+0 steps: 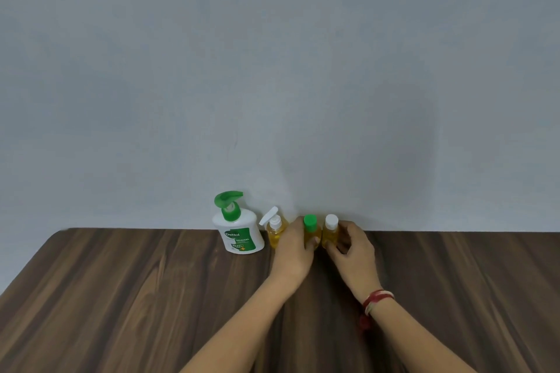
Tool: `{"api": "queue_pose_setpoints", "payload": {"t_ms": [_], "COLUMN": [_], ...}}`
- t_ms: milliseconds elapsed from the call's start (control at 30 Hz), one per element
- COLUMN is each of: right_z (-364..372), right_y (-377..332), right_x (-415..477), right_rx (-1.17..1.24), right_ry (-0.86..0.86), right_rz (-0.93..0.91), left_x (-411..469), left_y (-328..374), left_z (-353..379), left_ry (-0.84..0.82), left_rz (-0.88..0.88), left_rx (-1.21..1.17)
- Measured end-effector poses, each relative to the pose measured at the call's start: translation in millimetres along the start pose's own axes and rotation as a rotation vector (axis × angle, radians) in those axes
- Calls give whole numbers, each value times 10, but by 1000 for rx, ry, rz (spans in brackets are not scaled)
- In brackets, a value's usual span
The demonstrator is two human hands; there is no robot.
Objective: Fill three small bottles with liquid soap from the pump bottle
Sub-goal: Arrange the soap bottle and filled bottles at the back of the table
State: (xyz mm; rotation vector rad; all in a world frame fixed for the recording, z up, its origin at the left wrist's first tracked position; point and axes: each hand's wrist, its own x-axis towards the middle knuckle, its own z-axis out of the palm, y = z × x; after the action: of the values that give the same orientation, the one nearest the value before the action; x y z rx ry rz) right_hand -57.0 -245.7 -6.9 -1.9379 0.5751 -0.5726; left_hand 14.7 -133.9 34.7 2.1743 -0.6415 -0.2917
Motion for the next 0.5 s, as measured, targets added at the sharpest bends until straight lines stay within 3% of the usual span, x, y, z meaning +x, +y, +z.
{"api": "queue_pose_setpoints", "payload": {"t_ms": [200,500], "right_z": [24,-71], "right_y": [-29,-138], "right_x": [48,-20], "right_rx": [28,103], "right_ry": [2,29], "right_rz": [21,103], "left_x": [35,-247], "left_y": [30,228], "left_z": [-4,53], "left_ry": [-36,96], "left_rz": [-25,-56], "left_rx": [18,-43]}}
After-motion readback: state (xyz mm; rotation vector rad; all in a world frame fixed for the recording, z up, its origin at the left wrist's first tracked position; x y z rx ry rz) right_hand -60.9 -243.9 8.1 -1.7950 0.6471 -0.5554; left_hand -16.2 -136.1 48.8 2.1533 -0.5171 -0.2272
